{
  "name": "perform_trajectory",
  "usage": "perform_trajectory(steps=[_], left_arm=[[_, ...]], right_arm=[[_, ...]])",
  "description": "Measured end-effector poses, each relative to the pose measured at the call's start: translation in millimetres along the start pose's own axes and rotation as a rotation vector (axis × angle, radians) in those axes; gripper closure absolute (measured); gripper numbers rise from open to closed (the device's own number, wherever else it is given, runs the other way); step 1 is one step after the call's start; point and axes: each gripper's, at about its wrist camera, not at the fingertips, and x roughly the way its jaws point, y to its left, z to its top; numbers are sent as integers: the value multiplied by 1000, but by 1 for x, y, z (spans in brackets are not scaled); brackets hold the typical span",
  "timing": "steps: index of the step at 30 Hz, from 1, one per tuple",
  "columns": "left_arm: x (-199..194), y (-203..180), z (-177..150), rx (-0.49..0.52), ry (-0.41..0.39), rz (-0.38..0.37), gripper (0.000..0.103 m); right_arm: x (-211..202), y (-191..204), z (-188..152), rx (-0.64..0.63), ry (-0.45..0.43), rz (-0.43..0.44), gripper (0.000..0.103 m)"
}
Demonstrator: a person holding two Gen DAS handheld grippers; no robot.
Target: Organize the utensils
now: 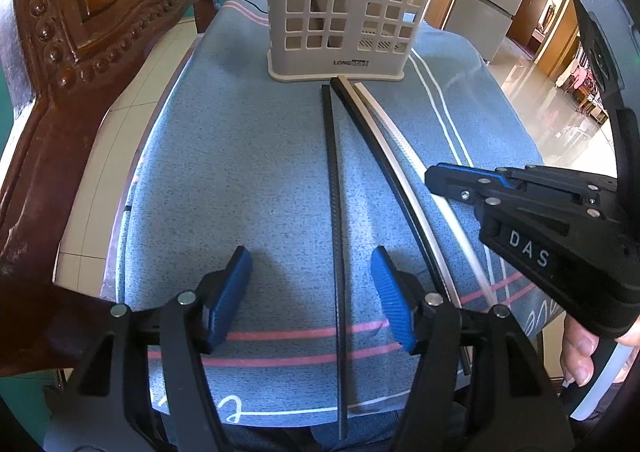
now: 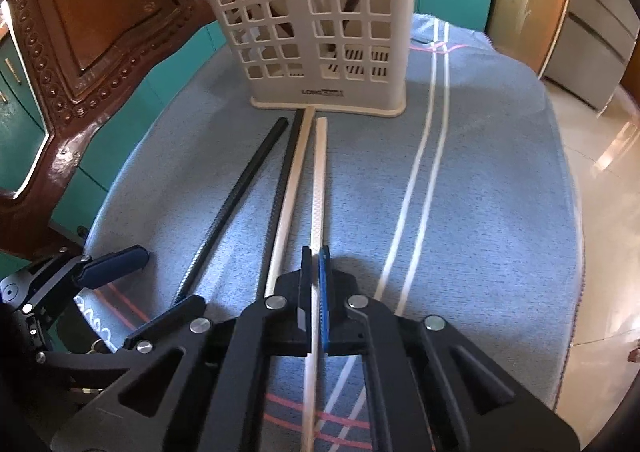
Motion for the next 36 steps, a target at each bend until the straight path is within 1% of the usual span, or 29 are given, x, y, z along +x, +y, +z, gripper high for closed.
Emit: perform_trajectory(steps=[2, 10, 13, 14, 16, 19, 24, 30, 32, 34, 36], left_arm=[[1, 0, 0, -2, 0, -3, 39], [1, -1, -1, -3, -2, -8, 37], [1, -1, -1, -2, -2, -8, 37], [1, -1, -1, -1, -1, -8, 37], [1, -2, -1, 3, -1, -6, 36], [1, -3, 0, 8, -1, -3, 36], [2, -3, 0, 11, 0, -1, 35], [2, -4, 0, 16, 0, 3, 34], [2, -4, 0, 17, 0, 4, 34], [2, -5, -1, 19, 1, 5, 34], [2, -5, -1, 22, 1, 7, 33]], right_arm=[[-1, -5, -2, 16, 9, -1, 99], [-12, -34, -9, 88, 54, -53, 99], [-15, -38, -8, 104, 37, -39, 99], [-16, -39, -8, 108, 25, -41, 98], [-14, -40, -7, 111, 17, -49, 93], [-7, -38, -7, 110, 31, -54, 90], [-6, -34, -6, 95, 14, -58, 85], [-6, -34, -7, 91, 9, -46, 80], [-7, -35, -7, 100, 7, -27, 77], [-9, -35, -6, 107, -6, 3, 76], [-9, -32, -5, 94, -8, 2, 75]])
